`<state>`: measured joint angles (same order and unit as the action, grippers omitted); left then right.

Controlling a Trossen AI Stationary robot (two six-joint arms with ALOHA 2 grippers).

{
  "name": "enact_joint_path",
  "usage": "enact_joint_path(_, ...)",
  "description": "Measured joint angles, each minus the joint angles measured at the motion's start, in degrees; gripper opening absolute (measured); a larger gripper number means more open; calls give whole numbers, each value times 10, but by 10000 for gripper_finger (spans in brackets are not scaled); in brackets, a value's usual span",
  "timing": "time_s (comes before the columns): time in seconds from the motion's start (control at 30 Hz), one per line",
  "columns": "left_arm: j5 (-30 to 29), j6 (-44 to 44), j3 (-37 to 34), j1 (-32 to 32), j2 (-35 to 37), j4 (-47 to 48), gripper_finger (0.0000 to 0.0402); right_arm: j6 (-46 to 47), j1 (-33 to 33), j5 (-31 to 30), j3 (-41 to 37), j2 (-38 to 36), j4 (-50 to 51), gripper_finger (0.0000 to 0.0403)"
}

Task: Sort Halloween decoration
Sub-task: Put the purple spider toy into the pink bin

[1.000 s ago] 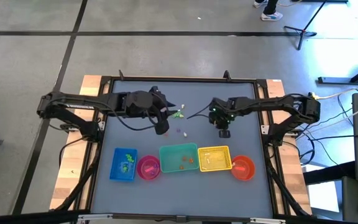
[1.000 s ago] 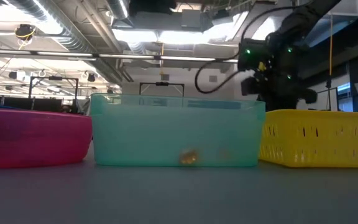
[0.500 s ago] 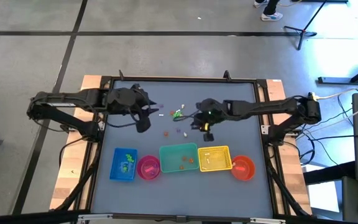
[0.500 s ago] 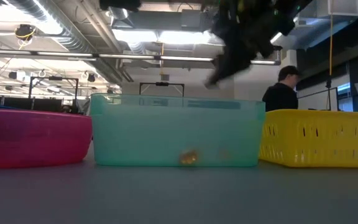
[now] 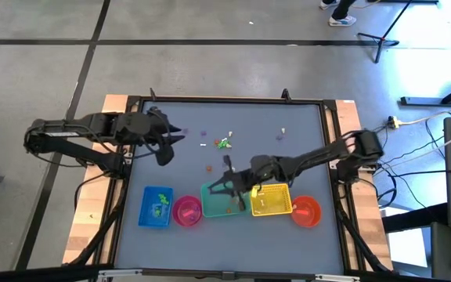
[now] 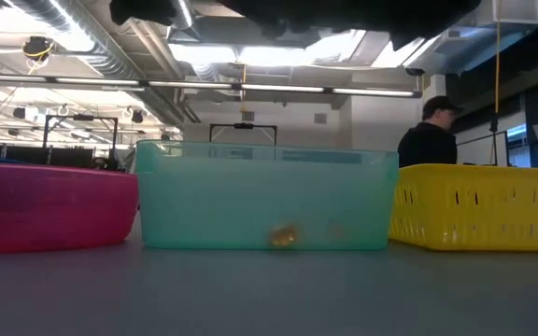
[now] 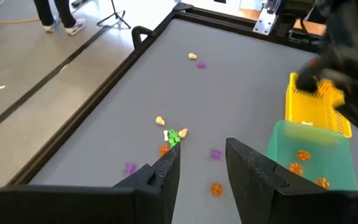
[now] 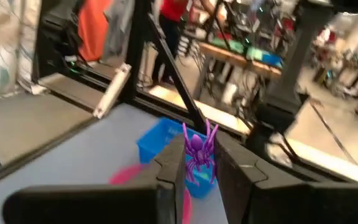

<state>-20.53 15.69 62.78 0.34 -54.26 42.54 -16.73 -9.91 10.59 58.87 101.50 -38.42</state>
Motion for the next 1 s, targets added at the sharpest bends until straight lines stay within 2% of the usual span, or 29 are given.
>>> enact_joint_path(0.17,0,3,-3,0,3,-6,113,0,-19,0,66,84,-34,73)
enact_joint_path(0.33,0,3,-4,0,3,-31,113,0,-23,3,145,158,11,73)
enact_joint_path(0.53,1,3,-4,0,3,-36,113,0,-21,4,208,206,95,73)
enact_joint_path(0.7,1,3,-4,0,3,-36,113,0,-21,4,224,217,121,80)
enact_joint_path(0.83,2,3,-4,0,3,-36,113,0,-21,4,224,216,121,107)
enact_joint_path(1.0,2,3,-4,0,3,-36,113,0,-21,4,224,216,136,171)
